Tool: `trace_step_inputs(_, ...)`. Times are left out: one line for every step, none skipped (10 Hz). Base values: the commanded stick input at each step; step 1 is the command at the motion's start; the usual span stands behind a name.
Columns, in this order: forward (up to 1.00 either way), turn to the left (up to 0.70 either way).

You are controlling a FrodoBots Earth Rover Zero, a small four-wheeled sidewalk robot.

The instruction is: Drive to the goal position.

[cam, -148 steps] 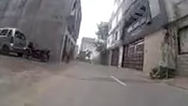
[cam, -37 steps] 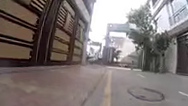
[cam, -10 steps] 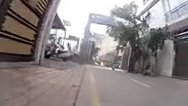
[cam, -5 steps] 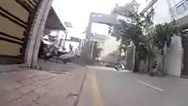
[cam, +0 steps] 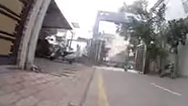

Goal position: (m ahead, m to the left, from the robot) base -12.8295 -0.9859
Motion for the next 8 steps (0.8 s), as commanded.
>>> trace_step_inputs(1.0, 0.0)
trace_step_inputs(1.0, 0.0)
trace_step_inputs(1.0, 0.0)
trace_step_inputs(1.0, 0.0)
trace_step_inputs(1.0, 0.0)
trace_step_inputs(1.0, 0.0)
trace_step_inputs(1.0, 0.0)
trace_step_inputs(1.0, 0.0)
